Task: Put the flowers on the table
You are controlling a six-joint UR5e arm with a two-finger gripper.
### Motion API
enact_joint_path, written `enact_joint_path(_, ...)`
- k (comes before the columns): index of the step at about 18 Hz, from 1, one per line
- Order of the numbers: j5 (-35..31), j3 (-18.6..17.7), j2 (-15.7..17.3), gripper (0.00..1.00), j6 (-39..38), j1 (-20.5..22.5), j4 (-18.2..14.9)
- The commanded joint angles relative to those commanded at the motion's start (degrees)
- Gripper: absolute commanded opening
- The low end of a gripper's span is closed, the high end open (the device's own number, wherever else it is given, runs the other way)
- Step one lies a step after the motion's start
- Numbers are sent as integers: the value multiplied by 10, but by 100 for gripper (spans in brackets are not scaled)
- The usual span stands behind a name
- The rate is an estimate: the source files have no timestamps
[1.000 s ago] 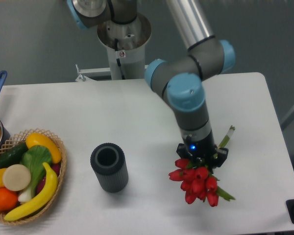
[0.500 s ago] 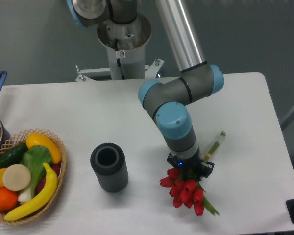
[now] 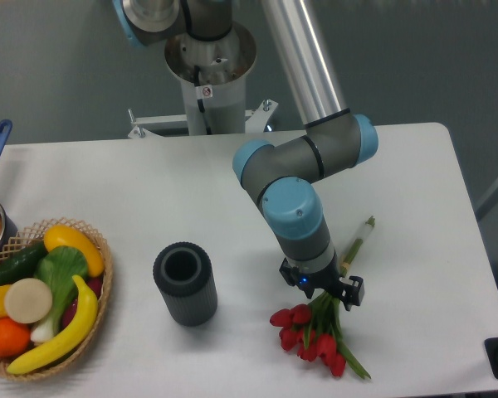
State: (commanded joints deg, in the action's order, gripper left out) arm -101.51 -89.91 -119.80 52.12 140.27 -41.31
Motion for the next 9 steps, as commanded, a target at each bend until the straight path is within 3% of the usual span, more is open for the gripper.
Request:
enact_joint_path(2, 14, 0, 30, 100, 0, 5, 0)
enact_joint_path(5, 82, 5, 75, 100, 0, 47, -3)
enact_joint_path(9, 104, 8, 105, 100, 34, 77, -36)
